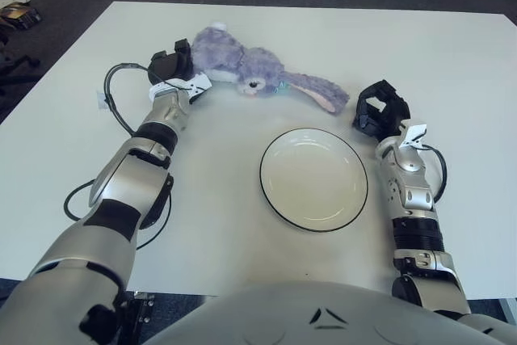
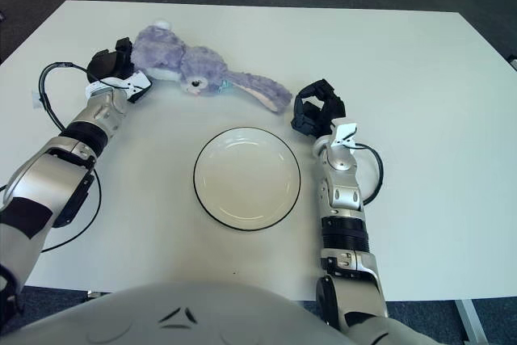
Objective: Put the doll into the plate.
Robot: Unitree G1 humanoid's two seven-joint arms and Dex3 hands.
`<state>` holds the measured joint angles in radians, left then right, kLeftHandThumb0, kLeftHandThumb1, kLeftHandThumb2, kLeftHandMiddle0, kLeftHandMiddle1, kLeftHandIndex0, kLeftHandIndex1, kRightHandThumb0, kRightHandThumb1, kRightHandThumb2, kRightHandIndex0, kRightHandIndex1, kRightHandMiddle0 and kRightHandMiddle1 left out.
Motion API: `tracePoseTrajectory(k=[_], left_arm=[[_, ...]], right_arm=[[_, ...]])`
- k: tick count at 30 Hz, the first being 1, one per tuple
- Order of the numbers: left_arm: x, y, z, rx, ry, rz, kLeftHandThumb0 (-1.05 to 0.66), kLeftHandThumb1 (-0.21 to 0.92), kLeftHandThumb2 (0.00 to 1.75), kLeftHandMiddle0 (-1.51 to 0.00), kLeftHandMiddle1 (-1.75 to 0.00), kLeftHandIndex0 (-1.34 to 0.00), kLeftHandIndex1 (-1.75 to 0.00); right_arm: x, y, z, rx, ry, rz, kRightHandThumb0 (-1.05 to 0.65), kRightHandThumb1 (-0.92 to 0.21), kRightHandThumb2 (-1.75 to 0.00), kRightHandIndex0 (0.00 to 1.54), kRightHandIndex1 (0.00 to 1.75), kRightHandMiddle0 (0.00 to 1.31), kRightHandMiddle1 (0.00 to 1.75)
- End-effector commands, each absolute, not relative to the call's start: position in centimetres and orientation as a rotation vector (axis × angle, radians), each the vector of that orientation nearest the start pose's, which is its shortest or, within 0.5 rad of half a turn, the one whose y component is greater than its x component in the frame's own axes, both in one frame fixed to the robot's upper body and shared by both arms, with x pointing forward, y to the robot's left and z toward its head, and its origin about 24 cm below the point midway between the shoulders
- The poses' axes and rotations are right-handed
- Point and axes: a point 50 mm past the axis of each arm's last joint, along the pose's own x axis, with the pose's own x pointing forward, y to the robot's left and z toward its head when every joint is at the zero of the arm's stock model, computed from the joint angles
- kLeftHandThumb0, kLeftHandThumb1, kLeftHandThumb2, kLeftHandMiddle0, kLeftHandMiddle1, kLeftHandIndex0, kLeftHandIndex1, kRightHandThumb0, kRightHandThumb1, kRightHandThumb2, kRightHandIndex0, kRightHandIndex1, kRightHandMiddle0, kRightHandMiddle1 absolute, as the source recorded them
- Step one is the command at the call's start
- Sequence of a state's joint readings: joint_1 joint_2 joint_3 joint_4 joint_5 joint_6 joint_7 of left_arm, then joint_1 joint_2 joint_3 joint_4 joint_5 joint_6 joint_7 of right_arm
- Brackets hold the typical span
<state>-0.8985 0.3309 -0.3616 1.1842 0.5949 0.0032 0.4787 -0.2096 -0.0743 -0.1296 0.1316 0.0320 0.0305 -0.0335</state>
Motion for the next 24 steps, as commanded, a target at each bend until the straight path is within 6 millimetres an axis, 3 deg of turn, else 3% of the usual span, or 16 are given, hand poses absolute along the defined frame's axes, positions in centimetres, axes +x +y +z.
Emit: tracePoseTrajectory(k=[1,7,10,19,24], left_arm=[[38.7,18.6,7.7,1.196,0.017,0.188,0.00,0.09,1.54,-0.83,-1.62,-0.56,-1.75],[38.8,17.2,7.9,1.180,0.010,0.171,0.00,0.06,1.57,-0.85,-1.62,-0.58,-1.75],[39.1,17.1,8.0,1.156,0.074,0.146,0.00,0.04,1.60,-0.86,-1.63,-0.59,-1.75],[39.5,16.1,8.6,1.100,0.143,0.070,0.00,0.01,1.65,-0.85,-1.70,-0.61,-1.75],[39.5,15.8,8.7,1.080,0.151,0.044,0.00,0.01,1.66,-0.85,-1.72,-0.61,-1.75]], right_arm=[[28.9,-18.3,5.8,-0.110,0.018,-0.100,-0.44,-0.45,-1.15,0.97,1.75,0.51,1.75],[28.8,-17.6,7.3,-0.206,-0.014,-0.086,-0.43,-0.49,-1.09,0.94,1.75,0.48,1.75],[28.7,-16.8,8.5,-0.351,-0.082,-0.074,-0.42,-0.53,-1.05,0.90,1.75,0.45,1.75],[29.2,-16.0,9.4,-0.633,-0.182,-0.057,-0.41,-0.56,-1.01,0.87,1.75,0.43,1.75],[29.5,-15.7,9.7,-0.697,-0.219,-0.062,-0.41,-0.56,-1.01,0.87,1.75,0.43,1.75]])
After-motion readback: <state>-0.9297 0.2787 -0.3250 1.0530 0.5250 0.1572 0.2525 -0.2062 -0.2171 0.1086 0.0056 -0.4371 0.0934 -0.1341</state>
